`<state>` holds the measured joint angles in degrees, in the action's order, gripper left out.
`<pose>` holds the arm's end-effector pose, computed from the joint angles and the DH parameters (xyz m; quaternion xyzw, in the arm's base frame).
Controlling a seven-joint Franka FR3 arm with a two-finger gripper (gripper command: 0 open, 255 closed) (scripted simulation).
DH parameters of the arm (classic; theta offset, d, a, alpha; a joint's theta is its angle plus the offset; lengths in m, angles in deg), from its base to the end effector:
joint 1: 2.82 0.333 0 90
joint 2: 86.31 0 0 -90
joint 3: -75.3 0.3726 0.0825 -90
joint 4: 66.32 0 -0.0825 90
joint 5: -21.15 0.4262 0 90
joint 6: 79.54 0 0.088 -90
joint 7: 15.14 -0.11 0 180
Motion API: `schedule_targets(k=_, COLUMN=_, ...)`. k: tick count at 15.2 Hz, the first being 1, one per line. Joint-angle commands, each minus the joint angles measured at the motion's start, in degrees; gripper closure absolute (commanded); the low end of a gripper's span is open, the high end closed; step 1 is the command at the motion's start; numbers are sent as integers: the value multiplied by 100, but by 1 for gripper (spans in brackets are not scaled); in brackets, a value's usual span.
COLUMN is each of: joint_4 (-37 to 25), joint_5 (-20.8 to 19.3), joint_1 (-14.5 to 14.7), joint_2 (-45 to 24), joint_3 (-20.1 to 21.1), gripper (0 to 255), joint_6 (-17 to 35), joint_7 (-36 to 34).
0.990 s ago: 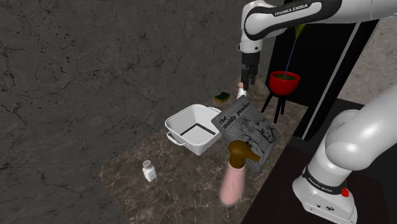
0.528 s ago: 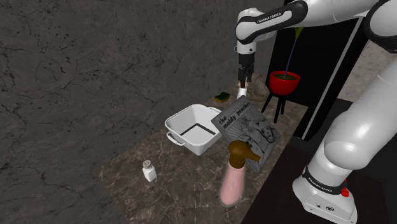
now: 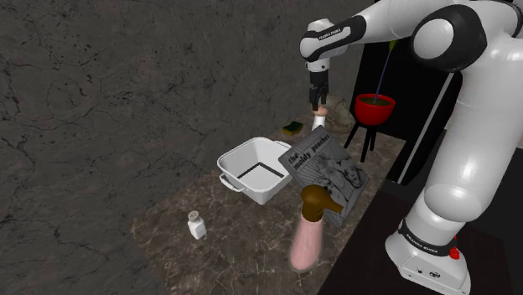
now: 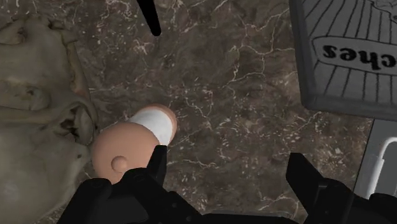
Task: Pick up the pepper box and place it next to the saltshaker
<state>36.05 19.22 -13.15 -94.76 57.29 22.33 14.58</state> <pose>0.5600 -0.2947 0.4972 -0.9963 -0.0166 0.0840 0.0021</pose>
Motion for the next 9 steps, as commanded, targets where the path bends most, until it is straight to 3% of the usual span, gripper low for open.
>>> schedule_targets(k=1, joint_4=-421, joint_5=67, joint_1=-120, joint_2=-419, joint_3=-64, gripper=0, joint_6=-3, joint_7=181)
schedule_targets(k=7, joint_4=-2037, joint_5=324, joint_1=-559, joint_2=-1777, joint_3=-143, gripper=0, joint_6=-271, joint_7=613)
schedule_targets(k=9, joint_4=-1871, joint_5=320, joint_1=-560, joint_2=-1768, joint_3=-137, gripper=0, joint_6=-113, joint_7=611)
